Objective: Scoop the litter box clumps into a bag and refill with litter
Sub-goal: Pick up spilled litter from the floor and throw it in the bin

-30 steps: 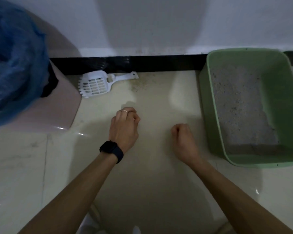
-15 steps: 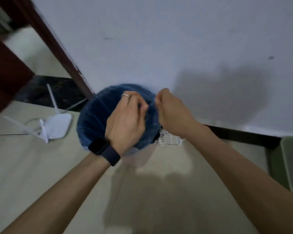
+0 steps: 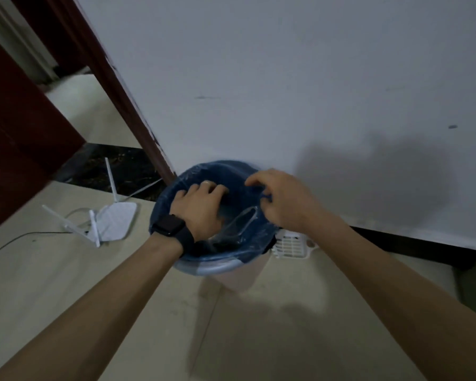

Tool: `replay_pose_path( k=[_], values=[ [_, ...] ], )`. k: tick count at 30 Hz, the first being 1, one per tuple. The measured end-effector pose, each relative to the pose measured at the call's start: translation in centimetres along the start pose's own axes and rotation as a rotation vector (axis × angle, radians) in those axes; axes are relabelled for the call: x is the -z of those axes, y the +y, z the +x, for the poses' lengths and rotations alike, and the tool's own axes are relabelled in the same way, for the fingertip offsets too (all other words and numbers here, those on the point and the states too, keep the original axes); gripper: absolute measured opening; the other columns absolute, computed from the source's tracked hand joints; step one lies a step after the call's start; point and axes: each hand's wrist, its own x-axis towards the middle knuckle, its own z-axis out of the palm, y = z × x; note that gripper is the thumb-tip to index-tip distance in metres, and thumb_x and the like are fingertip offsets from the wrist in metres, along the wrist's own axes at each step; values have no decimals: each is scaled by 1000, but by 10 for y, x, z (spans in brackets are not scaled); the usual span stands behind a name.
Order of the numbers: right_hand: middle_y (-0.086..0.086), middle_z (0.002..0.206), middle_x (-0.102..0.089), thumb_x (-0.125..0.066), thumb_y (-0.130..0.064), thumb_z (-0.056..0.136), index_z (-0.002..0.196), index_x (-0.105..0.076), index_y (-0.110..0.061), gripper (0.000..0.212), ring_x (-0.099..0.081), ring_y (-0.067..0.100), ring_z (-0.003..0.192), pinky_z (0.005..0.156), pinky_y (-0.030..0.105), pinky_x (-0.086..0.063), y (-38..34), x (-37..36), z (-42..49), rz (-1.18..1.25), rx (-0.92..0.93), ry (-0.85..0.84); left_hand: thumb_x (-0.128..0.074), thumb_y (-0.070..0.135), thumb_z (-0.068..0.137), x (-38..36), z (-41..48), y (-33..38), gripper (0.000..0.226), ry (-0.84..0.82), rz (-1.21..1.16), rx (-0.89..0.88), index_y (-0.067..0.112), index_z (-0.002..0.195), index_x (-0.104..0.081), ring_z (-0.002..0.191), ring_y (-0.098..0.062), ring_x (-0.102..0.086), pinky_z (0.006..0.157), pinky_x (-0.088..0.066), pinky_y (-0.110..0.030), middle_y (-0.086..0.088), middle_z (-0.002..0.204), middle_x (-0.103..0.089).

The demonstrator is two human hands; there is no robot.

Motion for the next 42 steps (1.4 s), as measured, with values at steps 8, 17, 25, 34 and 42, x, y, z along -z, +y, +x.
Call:
replay_pose_path(
  k=[8, 17, 25, 34, 42],
  values=[
    [-10, 85, -67, -66, -25, 88, 95, -68, -23, 7, -64, 6, 81, 77, 19, -48, 119, 29, -141, 199, -681, 467, -62, 26, 88, -43, -11, 142, 14, 627, -478, -406, 13, 92, -59, 93, -25, -55, 75, -46, -38, -5, 117, -58],
    [3, 103, -70, -71, -18, 84, 109, -71, -16, 26, -67, 18, 88, 86, 22, -47, 187, -53, -343, -1, -1071, 156, -29, 44, 102, -271, -59, 272, 64, -280, -390, -487, 20, 156, -5, 150, -17, 3, 121, -1, -43, 1, 164, 1],
    [-4, 100, -64, -70, -27, 87, 107, -74, -18, 23, -62, 12, 84, 85, 26, -52, 198, -88, -371, -80, -976, 265, -14, 52, 100, -320, -80, 292, 66, -194, -305, -486, 24, 155, 11, 146, -12, 23, 117, 12, -48, 9, 160, 21],
    [-1, 92, -67, -66, -27, 90, 93, -75, -19, 12, -59, 22, 84, 72, 32, -51, 209, -98, -361, -309, -804, 226, -15, 53, 99, -323, -80, 295, 67, -191, -332, -472, 24, 156, 6, 147, -12, 19, 118, 6, -50, 8, 162, 17],
    [12, 97, -61, -52, -24, 97, 94, -64, -9, 20, -56, 31, 93, 74, 42, -51, 205, -100, -357, -358, -905, 101, -31, 52, 95, -311, -75, 295, 62, -112, -416, -405, 26, 152, -31, 146, -18, -17, 116, -17, -50, 3, 160, -23]
  ],
)
